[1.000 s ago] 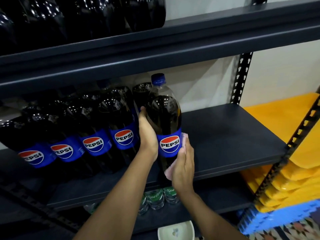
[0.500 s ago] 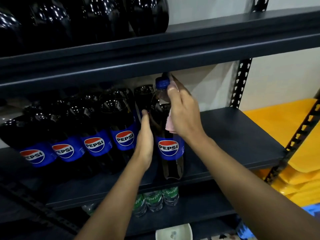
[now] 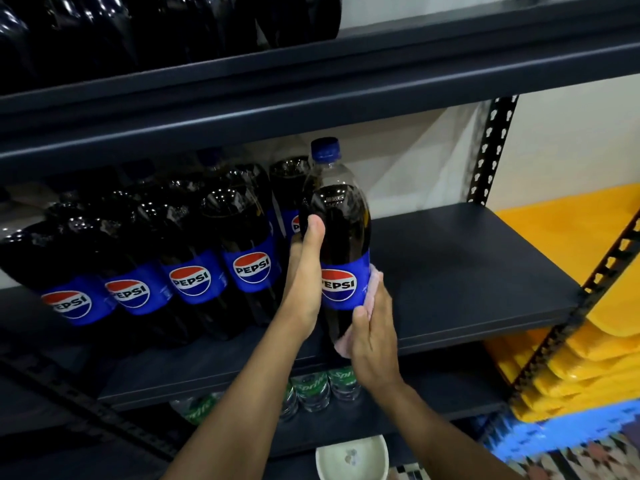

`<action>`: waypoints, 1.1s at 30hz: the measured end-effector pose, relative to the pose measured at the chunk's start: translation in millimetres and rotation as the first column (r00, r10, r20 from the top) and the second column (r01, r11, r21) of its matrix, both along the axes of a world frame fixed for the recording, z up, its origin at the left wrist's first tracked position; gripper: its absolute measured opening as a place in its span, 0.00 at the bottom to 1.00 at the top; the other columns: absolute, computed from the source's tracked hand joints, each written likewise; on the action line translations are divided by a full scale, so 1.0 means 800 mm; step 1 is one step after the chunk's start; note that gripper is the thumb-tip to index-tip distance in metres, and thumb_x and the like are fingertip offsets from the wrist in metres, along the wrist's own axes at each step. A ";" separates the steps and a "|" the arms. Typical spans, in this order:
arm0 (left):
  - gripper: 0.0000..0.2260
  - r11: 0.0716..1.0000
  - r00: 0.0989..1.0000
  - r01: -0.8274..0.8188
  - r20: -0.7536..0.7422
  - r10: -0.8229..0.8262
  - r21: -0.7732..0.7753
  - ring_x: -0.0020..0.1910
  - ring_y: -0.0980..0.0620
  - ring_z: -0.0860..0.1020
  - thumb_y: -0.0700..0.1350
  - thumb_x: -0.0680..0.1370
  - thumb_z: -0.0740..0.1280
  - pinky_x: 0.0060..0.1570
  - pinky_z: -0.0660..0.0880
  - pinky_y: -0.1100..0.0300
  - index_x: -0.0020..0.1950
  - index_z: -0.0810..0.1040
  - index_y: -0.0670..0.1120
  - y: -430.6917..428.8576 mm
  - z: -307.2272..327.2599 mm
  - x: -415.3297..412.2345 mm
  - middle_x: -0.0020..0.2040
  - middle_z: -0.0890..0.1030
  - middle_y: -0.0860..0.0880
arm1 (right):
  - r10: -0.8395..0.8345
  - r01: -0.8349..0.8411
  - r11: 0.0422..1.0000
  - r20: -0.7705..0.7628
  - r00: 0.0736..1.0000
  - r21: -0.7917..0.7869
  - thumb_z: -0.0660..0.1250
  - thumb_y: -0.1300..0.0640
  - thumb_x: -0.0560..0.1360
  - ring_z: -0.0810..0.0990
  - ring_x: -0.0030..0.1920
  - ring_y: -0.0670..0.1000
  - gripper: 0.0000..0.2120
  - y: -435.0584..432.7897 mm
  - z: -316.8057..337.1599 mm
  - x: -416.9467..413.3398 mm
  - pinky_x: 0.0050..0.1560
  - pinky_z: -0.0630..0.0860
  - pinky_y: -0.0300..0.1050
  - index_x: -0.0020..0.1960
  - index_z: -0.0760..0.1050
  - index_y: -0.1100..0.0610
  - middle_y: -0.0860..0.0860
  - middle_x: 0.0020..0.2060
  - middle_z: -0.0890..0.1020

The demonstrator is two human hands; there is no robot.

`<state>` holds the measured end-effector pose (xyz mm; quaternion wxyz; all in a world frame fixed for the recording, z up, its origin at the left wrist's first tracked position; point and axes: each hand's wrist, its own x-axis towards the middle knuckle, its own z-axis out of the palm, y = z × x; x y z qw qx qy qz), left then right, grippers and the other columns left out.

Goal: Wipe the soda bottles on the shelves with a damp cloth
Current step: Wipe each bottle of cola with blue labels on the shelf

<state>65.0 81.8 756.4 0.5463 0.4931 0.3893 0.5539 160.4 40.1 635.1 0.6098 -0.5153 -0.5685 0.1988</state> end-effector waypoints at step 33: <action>0.29 0.995 0.995 0.084 0.049 -0.087 0.045 0.68 0.52 0.81 0.65 0.81 0.52 0.70 0.73 0.52 0.68 0.80 0.49 0.001 0.030 -0.005 0.66 0.84 0.49 | 0.005 -0.004 1.000 0.111 0.994 -0.004 0.46 0.41 0.84 0.54 0.82 0.46 0.29 0.006 -0.003 -0.002 0.78 0.60 0.61 0.83 0.42 0.39 0.45 0.82 0.54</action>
